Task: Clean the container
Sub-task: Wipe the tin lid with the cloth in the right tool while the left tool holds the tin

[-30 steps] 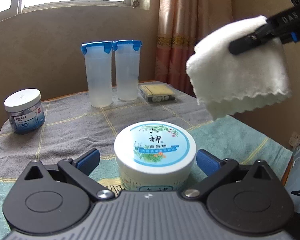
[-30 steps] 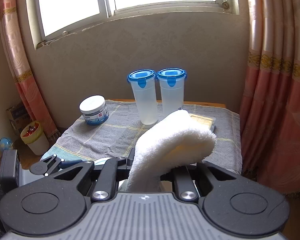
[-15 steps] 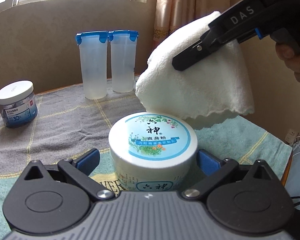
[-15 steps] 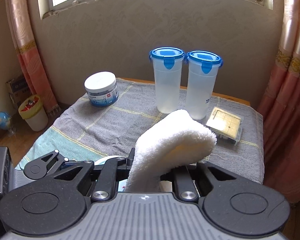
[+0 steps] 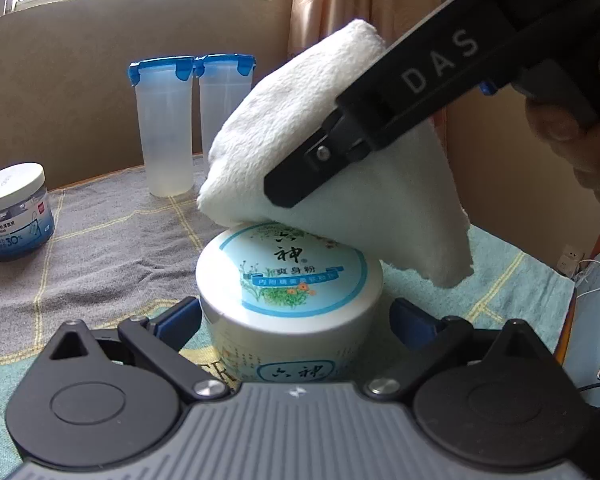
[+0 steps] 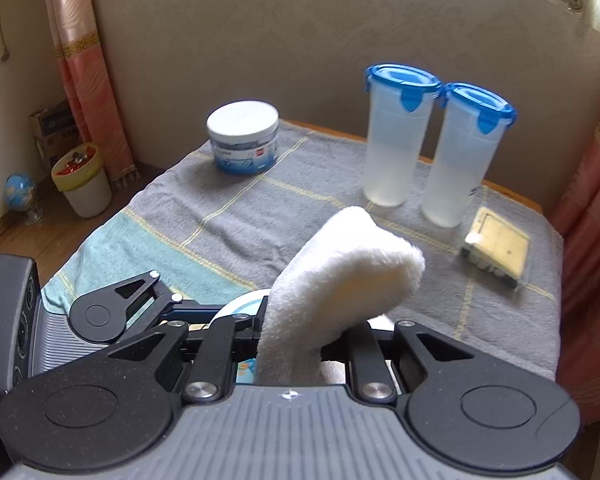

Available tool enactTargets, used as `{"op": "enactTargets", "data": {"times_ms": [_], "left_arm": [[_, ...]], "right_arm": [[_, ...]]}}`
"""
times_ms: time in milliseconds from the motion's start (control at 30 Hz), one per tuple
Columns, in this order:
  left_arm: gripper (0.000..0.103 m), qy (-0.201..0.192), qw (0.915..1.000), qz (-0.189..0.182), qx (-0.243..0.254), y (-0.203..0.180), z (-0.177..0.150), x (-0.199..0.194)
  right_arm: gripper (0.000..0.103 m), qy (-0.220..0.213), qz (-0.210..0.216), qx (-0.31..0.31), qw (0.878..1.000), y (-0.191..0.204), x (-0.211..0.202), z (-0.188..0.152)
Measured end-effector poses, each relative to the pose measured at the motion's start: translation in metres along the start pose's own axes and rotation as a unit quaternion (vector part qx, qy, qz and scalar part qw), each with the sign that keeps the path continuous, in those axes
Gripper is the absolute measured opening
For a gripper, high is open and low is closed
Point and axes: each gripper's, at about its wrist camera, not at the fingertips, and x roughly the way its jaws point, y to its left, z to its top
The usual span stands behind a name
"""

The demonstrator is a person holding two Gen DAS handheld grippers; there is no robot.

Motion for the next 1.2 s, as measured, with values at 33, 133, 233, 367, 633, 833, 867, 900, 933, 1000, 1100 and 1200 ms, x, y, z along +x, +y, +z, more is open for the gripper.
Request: {"op": "enactTargets", "data": {"times_ms": [33,133,233,367,633,833,867,900,933,1000,1100,1200], "left_arm": [[0.100,-0.001,1.0000,-0.001,-0.001,0.000,0.000,0.000],[0.100,-0.002,1.0000,-0.003,-0.002,0.001,-0.001,-0.001],[0.100,-0.004,1.0000,-0.002,0.001,0.000,-0.001,-0.001],[0.100,-0.004,1.0000,-0.003,0.001,0.001,-0.002,-0.002],[0.100,-0.004,1.0000,-0.002,-0.002,0.002,-0.004,-0.007],[0.100,-0.002,1.0000,-0.001,-0.004,0.001,-0.006,-0.009],[0.100,-0.002,1.0000,-0.001,-0.003,0.001,-0.006,-0.010],[0.100,-0.002,1.0000,-0.001,-0.003,0.001,-0.006,-0.010],[0.100,-0.003,1.0000,-0.002,-0.003,0.001,-0.006,-0.011],[0.100,-0.002,1.0000,-0.002,-0.002,0.000,-0.006,-0.011],[0.100,-0.003,1.0000,-0.004,-0.002,0.001,-0.007,-0.008],[0.100,-0.002,1.0000,-0.004,-0.001,0.002,-0.006,-0.006]], "right_arm": [[0.021,0.004,0.004,-0.002,1.000,0.003,0.003,-0.001],[0.021,0.012,0.018,-0.006,1.000,0.010,0.010,-0.002],[0.021,0.015,0.036,-0.003,0.999,0.014,0.013,-0.002],[0.021,0.017,0.068,0.009,0.998,0.018,0.014,-0.003],[0.021,0.027,0.093,0.019,0.995,0.021,0.006,-0.011],[0.021,0.037,0.095,0.018,0.995,0.019,-0.004,-0.020],[0.021,0.038,0.092,0.019,0.995,0.018,-0.006,-0.022],[0.021,0.040,0.089,0.018,0.995,0.017,-0.008,-0.024],[0.021,0.040,0.086,0.020,0.995,0.016,-0.010,-0.025],[0.021,0.041,0.081,0.025,0.996,0.012,-0.014,-0.030],[0.021,0.041,0.068,0.037,0.996,0.004,-0.020,-0.036],[0.021,0.038,0.054,0.053,0.996,-0.005,-0.023,-0.039]]}}
